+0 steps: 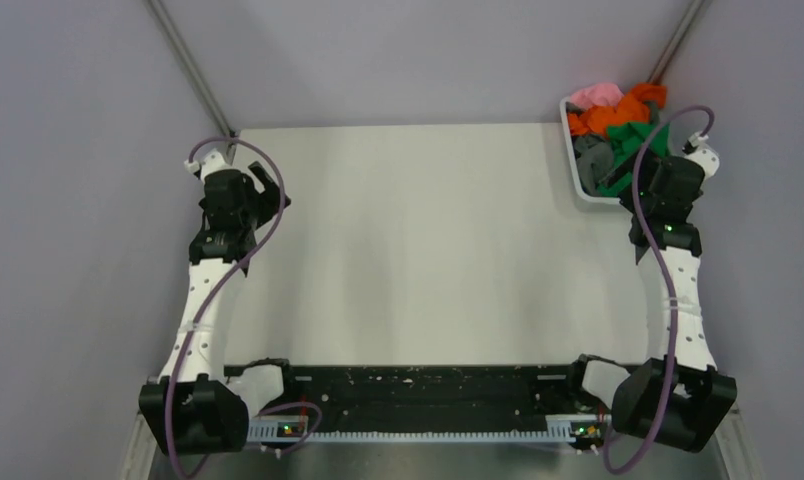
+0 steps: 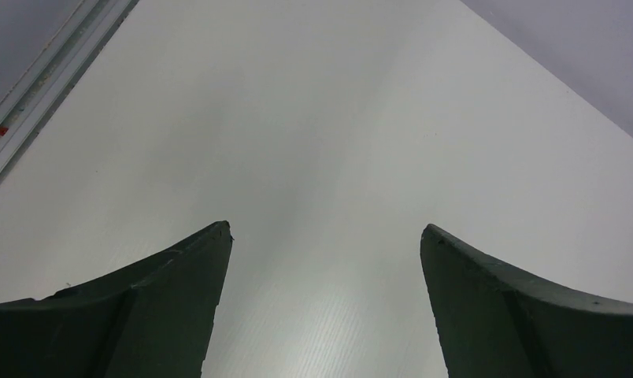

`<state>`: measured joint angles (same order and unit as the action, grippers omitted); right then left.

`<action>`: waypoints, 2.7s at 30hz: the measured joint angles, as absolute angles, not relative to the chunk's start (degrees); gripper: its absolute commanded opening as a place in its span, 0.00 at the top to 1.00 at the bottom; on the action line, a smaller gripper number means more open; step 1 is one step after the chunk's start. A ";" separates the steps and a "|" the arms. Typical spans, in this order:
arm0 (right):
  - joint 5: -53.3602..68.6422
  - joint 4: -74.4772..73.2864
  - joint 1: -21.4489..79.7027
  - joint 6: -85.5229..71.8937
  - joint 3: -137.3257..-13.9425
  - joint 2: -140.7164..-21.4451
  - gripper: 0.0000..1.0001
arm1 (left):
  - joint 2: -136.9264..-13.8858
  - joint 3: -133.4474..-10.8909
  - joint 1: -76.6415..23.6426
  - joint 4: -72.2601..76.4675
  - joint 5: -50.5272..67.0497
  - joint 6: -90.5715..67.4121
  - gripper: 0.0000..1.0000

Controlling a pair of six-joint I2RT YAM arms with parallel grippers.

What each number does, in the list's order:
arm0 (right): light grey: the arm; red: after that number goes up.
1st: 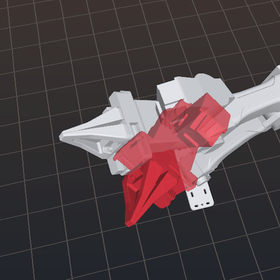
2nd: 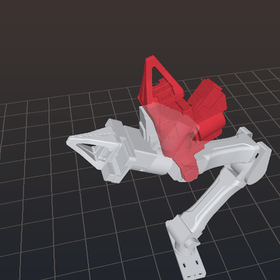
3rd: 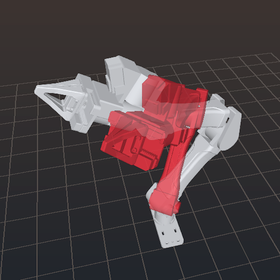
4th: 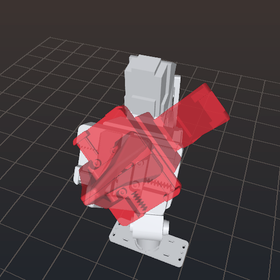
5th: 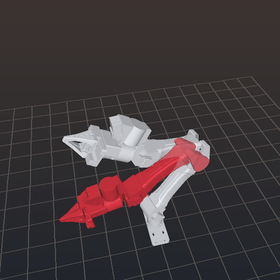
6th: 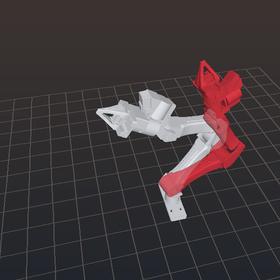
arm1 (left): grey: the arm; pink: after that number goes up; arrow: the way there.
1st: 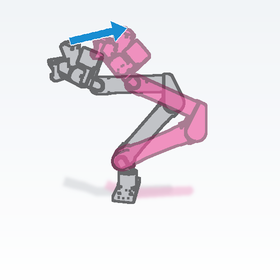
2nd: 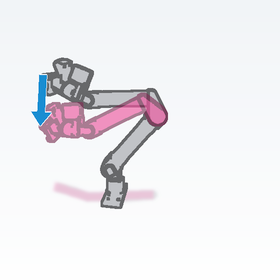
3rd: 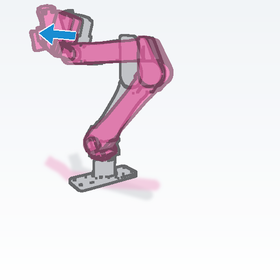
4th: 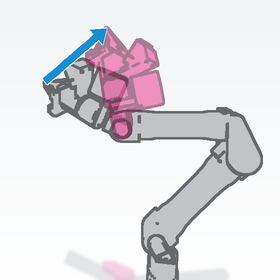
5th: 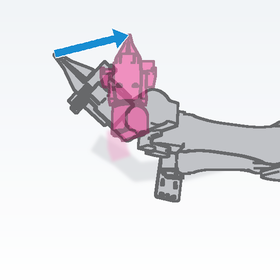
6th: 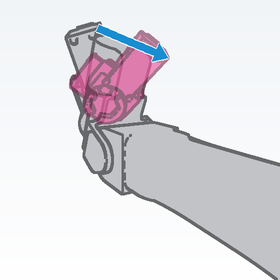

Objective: Fold and stack the t-shirts
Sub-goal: Grab crumpled tshirt from bin with the right arm, then move the tshirt to the center of the board

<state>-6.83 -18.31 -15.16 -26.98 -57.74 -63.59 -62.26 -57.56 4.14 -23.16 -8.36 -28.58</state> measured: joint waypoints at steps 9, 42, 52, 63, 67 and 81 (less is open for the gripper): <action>-0.64 -14.57 -15.16 -20.51 -66.22 -72.27 0.01 | -60.84 -56.60 4.14 -23.16 -6.85 -29.50 0.05; -3.31 -21.45 -21.17 -14.02 -102.52 -119.70 1.00 | -57.98 -53.45 4.03 -26.59 -7.60 -31.88 0.05; 0.16 -21.54 -21.17 -12.82 -103.48 -98.21 1.00 | -58.00 -52.99 4.01 -25.43 -7.49 -31.83 0.05; 15.27 -14.59 -20.36 -18.31 -120.60 -92.05 1.00 | -58.81 -52.99 3.99 -22.57 -7.05 -31.51 0.05; 20.93 -14.22 -14.39 -20.23 -133.53 -96.92 1.00 | -59.11 -52.97 3.99 -21.85 -6.90 -31.48 0.05; 39.11 -11.55 15.46 -21.47 -133.80 -105.19 1.00 | -56.45 -51.86 3.99 -21.19 -9.10 -31.51 0.04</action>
